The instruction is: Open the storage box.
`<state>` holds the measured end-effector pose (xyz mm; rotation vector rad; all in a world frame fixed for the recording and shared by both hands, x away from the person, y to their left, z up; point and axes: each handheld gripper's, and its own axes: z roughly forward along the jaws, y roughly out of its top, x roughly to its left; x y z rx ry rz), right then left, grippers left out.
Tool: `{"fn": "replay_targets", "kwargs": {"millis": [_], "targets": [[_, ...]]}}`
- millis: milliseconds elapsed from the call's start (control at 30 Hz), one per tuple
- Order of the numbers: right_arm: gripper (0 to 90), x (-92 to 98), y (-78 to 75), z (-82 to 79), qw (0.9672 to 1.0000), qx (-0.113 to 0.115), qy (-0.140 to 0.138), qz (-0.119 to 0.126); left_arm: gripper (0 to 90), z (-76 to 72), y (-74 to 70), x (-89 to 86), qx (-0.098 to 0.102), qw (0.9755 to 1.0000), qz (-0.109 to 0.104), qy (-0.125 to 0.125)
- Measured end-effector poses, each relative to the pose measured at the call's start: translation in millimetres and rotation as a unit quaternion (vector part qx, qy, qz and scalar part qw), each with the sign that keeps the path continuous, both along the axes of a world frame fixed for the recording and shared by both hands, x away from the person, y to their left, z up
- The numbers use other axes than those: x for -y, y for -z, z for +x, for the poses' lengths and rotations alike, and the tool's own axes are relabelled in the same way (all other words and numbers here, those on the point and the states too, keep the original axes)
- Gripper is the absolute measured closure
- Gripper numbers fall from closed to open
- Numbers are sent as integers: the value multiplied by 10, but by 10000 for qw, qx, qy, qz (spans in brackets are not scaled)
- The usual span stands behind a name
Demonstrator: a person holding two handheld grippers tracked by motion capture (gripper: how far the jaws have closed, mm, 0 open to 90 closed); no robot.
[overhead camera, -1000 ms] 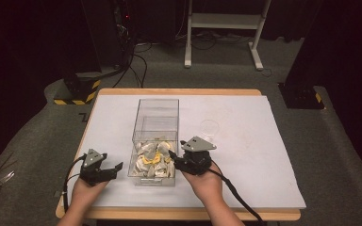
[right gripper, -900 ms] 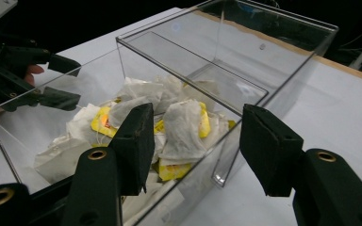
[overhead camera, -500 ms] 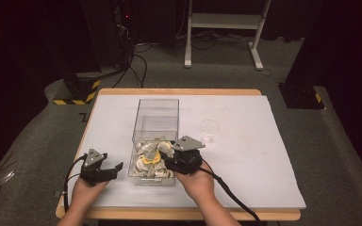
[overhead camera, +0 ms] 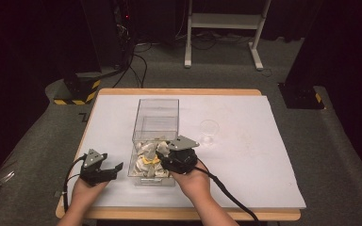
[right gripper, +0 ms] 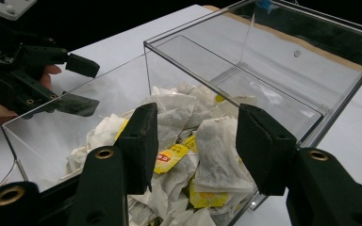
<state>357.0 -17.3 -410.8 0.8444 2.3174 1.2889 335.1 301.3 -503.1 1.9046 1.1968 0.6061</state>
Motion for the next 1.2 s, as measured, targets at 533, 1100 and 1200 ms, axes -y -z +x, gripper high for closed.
{"fn": "replay_targets", "kwargs": {"millis": [533, 1100, 1200], "targets": [[454, -78, 120, 120, 9985, -451, 230, -199, 205, 21, 2, 10, -44, 10000, -18, 31], [510, -182, 159, 239, 9960, -442, 286, -721, 206, 14, -1, 1, -20, 10000, -25, 78], [529, -200, 164, 268, 9953, -450, 296, -807, 206, 12, 0, 3, -21, 10000, -38, 72]]}}
